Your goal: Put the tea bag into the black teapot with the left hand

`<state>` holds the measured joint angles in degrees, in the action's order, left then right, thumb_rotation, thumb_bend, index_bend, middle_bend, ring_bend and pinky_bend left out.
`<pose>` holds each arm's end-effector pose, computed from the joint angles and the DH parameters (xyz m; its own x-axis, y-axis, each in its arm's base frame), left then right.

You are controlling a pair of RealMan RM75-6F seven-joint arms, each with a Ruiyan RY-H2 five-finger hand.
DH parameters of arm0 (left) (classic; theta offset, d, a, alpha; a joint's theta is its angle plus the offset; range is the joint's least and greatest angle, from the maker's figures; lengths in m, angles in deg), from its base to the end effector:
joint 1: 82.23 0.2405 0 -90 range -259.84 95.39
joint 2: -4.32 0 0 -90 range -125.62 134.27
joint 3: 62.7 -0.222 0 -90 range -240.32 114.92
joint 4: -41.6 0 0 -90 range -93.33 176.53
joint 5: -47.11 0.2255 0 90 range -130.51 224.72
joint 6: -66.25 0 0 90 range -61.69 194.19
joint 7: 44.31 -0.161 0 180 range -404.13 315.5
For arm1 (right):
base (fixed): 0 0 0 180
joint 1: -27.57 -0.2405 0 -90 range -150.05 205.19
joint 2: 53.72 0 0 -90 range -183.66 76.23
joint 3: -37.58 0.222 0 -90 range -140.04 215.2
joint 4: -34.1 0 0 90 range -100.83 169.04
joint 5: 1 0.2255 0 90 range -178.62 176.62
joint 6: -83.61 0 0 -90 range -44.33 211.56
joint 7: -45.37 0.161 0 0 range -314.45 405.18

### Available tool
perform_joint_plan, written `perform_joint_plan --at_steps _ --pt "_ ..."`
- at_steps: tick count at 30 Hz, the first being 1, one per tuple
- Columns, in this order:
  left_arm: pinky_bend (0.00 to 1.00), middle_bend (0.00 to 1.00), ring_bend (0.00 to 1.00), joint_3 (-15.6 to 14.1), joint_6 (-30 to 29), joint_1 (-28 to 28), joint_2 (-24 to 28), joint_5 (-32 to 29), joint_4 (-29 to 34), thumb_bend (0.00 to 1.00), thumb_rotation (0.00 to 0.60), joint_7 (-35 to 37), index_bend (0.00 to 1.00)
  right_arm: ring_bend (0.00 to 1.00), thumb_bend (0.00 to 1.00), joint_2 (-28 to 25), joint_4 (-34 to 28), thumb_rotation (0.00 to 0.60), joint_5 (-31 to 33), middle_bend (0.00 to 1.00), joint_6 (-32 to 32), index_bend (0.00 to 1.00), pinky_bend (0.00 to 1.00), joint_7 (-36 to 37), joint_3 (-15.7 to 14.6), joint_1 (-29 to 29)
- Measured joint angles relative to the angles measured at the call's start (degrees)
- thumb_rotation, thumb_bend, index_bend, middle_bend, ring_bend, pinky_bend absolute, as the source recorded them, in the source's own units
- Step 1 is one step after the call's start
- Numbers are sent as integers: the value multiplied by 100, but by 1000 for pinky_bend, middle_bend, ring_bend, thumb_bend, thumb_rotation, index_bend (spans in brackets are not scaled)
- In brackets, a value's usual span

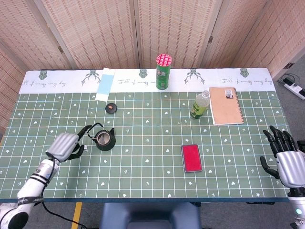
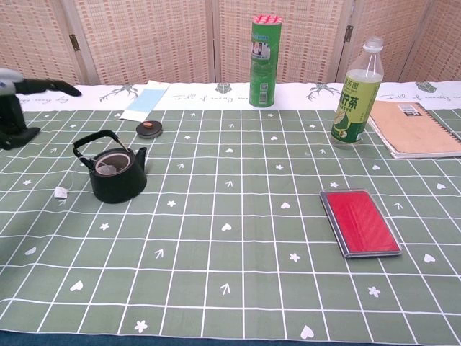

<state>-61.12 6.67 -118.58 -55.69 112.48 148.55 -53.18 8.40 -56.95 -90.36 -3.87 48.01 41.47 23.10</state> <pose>-0.1748 0.2959 0.0685 0.4014 0.3216 0.8576 0.9094 -0.2512 -0.3314 -0.2828 -0.1989 0.1477 0.4061 0.0561 0.9121 -0.9104 -0.0624 0.4091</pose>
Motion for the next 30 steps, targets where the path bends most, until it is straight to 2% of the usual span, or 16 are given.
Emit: perform_joint_plan --at_steps 3,5,7,9,11,14,17,20,24,30 --pt "1000 998 984 -83 -686 434 202 628 57 591 600 343 20 0 450 14 -8 600 -15 0 42 0 0 -41 -21 -15" --pt "986 953 906 -167 -1278 781 277 1064 13 591 600 491 18 0 450 28 -14 600 -20 0 73 0 0 -82 -32 -28" --pt "871 819 729 -241 -1839 1116 296 1363 -88 575 600 534 12 0 450 43 -17 600 -33 0 89 0 0 -126 -41 -41" --pt "674 641 509 -331 -2511 1575 273 1609 -262 542 600 496 8 0 450 60 -17 600 -35 0 106 0 0 -167 -45 -50" --pt "525 505 368 -407 -3154 2065 196 1769 -484 528 600 417 11 0 450 76 -18 600 -15 0 138 0 0 -198 -47 -60" --pt "364 390 269 -500 -3948 2745 -31 1963 -880 516 600 342 45 0 450 93 -16 600 55 0 189 0 0 -233 -33 -77" --pt "309 324 219 -640 -4419 3273 -324 2214 -1265 497 600 309 71 0 450 114 -9 600 156 0 247 0 0 -304 -6 -94" --pt "235 250 158 -772 -4381 3414 -371 2316 -1262 457 600 209 76 0 450 126 -19 600 281 0 308 0 0 -397 21 -103" --pt "128 165 93 -894 -4024 3450 -275 2329 -856 392 600 -13 56 0 450 121 -106 600 397 0 351 0 0 -566 42 -99" --pt "30 101 23 -835 -3751 3501 -171 2279 -678 321 600 -133 55 0 449 86 -165 600 352 0 307 0 0 -553 20 -69"
